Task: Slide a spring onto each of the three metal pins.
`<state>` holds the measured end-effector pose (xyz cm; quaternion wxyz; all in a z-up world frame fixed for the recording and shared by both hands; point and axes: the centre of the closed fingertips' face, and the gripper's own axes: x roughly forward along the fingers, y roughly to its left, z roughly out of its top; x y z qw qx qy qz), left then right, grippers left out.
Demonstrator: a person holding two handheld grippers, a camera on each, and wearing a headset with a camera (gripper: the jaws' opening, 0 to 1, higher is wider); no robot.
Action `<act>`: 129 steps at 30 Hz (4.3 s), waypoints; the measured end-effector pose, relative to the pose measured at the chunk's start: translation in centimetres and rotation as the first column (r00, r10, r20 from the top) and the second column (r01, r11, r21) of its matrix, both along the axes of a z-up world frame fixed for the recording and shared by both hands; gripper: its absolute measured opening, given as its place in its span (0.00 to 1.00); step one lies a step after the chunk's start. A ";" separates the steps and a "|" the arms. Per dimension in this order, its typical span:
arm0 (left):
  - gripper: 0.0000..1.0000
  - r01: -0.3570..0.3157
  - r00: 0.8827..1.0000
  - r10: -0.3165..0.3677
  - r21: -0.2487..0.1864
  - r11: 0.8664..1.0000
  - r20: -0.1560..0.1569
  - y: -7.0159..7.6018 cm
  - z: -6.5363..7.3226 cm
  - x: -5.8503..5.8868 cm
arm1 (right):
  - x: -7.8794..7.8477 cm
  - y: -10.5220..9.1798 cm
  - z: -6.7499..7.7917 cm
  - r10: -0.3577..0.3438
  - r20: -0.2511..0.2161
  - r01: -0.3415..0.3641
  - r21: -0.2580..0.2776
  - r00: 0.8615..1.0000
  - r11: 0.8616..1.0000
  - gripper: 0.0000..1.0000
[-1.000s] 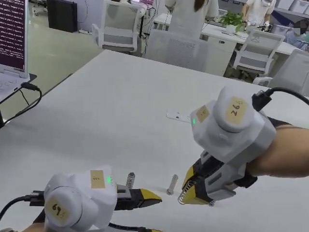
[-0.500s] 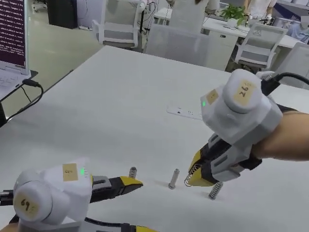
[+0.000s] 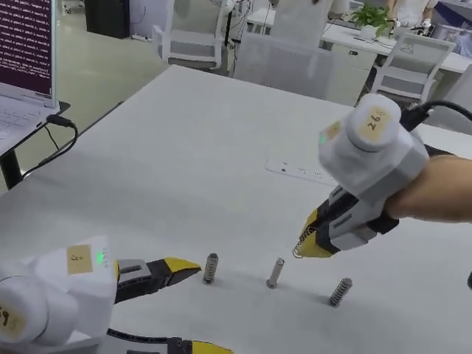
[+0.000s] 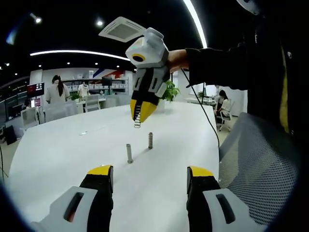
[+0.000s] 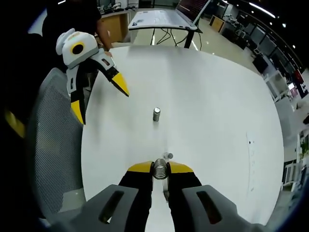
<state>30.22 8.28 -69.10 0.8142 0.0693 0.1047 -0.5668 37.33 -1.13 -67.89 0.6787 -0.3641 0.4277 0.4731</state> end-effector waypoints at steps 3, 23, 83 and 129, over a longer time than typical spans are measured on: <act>0.58 -0.009 1.000 0.009 0.003 1.000 0.006 0.3 -0.1 0.1 | 0.5 0.3 -0.6 0.008 -0.012 -0.008 -0.006 1.000 1.000 0.08; 0.57 -0.023 1.000 0.023 -0.005 1.000 0.005 0.6 -0.1 0.5 | 2.2 0.2 -3.8 0.013 -0.059 -0.015 -0.032 0.998 0.999 0.08; 0.53 -0.018 1.000 0.018 0.018 1.000 -0.012 0.7 -0.8 0.9 | 1.2 -0.4 -10.8 -0.032 -0.111 0.025 -0.068 0.993 0.997 0.12; 0.71 -0.116 0.993 0.116 -0.033 0.993 -0.002 0.5 2.1 2.2 | -5.1 -8.4 1.2 -0.515 0.255 0.302 0.570 0.818 0.764 0.66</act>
